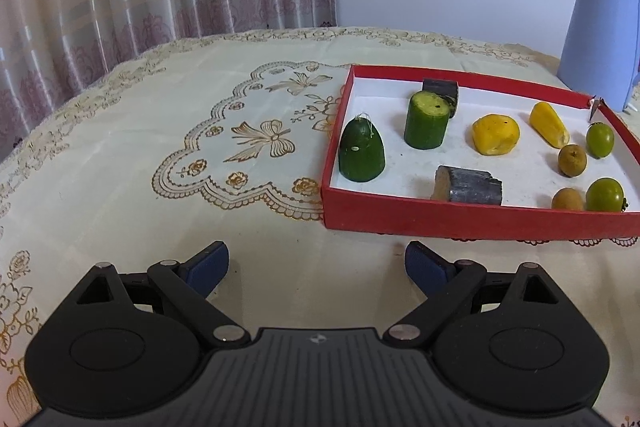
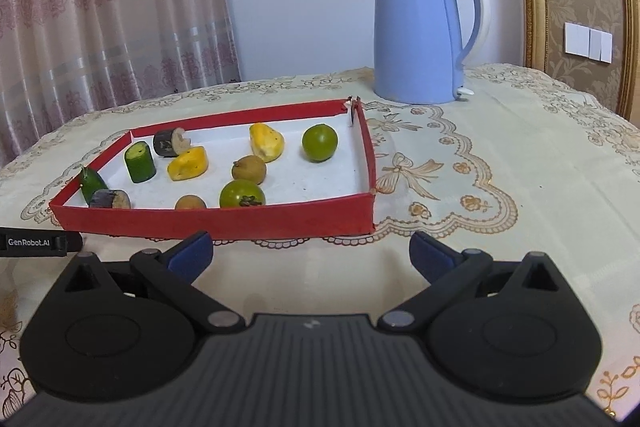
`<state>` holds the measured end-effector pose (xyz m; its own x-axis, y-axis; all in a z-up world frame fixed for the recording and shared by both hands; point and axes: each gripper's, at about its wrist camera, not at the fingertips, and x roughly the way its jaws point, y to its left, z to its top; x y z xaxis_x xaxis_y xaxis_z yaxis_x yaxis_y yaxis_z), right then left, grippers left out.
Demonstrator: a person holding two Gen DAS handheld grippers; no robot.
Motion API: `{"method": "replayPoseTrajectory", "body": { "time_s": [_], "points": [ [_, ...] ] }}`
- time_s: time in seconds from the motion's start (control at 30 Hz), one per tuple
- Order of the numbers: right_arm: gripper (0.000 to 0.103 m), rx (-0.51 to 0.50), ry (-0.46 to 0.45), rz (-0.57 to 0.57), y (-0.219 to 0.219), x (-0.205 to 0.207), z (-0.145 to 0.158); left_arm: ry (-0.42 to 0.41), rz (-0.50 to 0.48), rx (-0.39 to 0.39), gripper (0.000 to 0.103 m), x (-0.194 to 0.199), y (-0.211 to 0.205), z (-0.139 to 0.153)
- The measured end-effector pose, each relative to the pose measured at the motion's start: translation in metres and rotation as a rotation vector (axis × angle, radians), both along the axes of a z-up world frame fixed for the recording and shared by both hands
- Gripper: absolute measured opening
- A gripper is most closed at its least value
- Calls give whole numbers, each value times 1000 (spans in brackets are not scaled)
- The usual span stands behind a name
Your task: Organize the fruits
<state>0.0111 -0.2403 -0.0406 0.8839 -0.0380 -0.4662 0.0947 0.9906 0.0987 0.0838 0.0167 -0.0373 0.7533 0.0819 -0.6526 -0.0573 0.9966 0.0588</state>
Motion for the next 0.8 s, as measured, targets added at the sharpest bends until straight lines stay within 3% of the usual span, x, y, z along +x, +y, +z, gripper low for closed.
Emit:
{"method": "replayPoseTrajectory", "body": {
  "time_s": [0.43, 0.8],
  "points": [
    [103, 19, -11, -7, -3, -1, 0, -29, -14, 76, 96, -5, -12, 0],
    [103, 28, 1, 6, -4, 1, -1, -27, -16, 72, 96, -5, -11, 0]
  ]
}}
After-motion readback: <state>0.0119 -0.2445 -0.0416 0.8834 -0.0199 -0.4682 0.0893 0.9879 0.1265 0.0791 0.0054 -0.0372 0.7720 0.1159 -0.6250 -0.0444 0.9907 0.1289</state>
